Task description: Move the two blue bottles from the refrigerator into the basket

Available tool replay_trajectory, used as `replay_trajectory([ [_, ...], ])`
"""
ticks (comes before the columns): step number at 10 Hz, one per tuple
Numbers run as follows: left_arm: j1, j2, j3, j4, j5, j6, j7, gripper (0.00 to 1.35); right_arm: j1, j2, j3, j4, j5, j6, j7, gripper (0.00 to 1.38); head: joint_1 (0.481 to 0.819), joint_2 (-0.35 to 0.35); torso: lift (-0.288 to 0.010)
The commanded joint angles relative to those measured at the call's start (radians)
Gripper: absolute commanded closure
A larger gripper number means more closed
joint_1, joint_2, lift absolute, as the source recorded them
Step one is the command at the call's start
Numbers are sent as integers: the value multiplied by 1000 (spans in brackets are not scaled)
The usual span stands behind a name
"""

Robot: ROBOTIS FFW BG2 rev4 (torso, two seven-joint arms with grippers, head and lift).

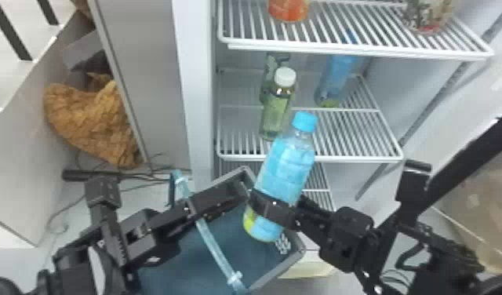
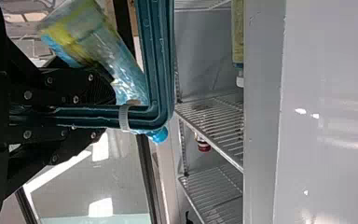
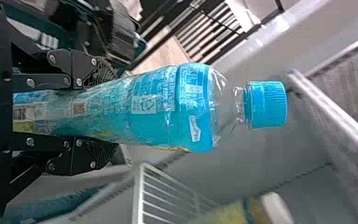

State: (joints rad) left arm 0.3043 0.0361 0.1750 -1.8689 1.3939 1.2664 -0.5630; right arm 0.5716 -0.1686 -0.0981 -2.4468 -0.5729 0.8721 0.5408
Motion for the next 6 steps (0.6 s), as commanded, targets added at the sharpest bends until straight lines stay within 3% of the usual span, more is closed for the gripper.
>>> replay_trajectory([
  [1,0,1,-2,0,2,0,0,1188,-19,-3,16,40,11,38,14,1243,695,-101,-216],
  [2,2,1,-2,0,2,0,0,1188,-44,-11,36,89,7,48,27,967,695,-92,-216],
  [3,2,1,-2,0,2,0,0,1188,-54,-15,52,107,5,61,34,595,695,-84,-216],
  [4,5,1,-2,0,2,0,0,1188,-56,-15,60,107,1,61,36,335,695,-78,-216],
  [5,7,1,-2,2,2,0,0,1188,-59,-15,58,107,-5,58,37,147,695,-66,-216],
  [6,10,1,-2,2,4,0,0,1188,-56,-15,56,109,-27,51,39,76,695,-58,-216],
])
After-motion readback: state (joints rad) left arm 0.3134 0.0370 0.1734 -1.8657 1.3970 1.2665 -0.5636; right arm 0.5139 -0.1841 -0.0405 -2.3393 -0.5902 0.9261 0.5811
